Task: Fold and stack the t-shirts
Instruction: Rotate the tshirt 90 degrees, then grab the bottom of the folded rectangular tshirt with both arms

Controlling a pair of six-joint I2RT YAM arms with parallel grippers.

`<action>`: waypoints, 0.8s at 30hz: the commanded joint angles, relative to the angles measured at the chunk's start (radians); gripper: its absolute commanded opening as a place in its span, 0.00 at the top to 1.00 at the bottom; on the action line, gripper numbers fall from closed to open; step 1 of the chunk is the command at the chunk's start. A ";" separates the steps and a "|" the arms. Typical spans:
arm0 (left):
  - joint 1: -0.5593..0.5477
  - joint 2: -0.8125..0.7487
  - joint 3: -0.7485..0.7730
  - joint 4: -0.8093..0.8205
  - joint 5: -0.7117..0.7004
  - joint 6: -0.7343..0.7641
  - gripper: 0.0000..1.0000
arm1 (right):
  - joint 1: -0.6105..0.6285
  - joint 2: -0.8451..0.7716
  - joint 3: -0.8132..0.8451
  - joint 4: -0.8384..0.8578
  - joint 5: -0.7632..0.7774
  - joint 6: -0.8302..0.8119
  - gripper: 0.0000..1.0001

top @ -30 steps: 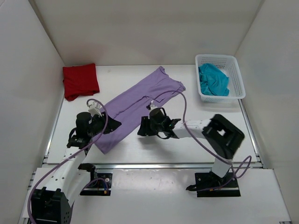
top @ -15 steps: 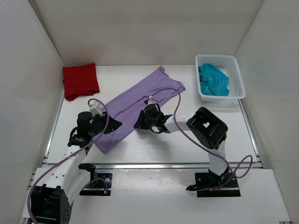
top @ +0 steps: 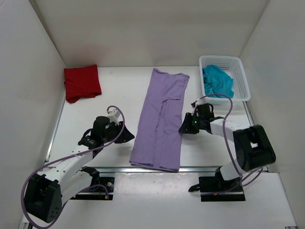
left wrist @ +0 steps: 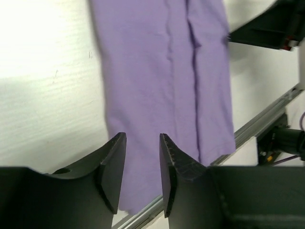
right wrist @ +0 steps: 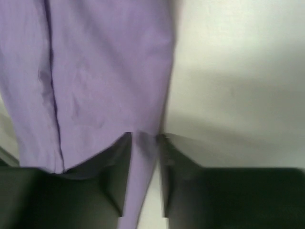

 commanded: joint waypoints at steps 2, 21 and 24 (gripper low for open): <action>-0.057 -0.034 -0.019 -0.103 -0.112 0.072 0.53 | -0.018 -0.161 -0.061 -0.097 -0.070 -0.066 0.58; -0.393 0.001 -0.039 -0.298 -0.354 -0.039 0.38 | 0.378 -0.852 -0.512 -0.285 -0.011 0.390 0.54; -0.395 0.035 -0.031 -0.305 -0.338 -0.033 0.42 | 0.413 -0.833 -0.529 -0.236 -0.007 0.410 0.58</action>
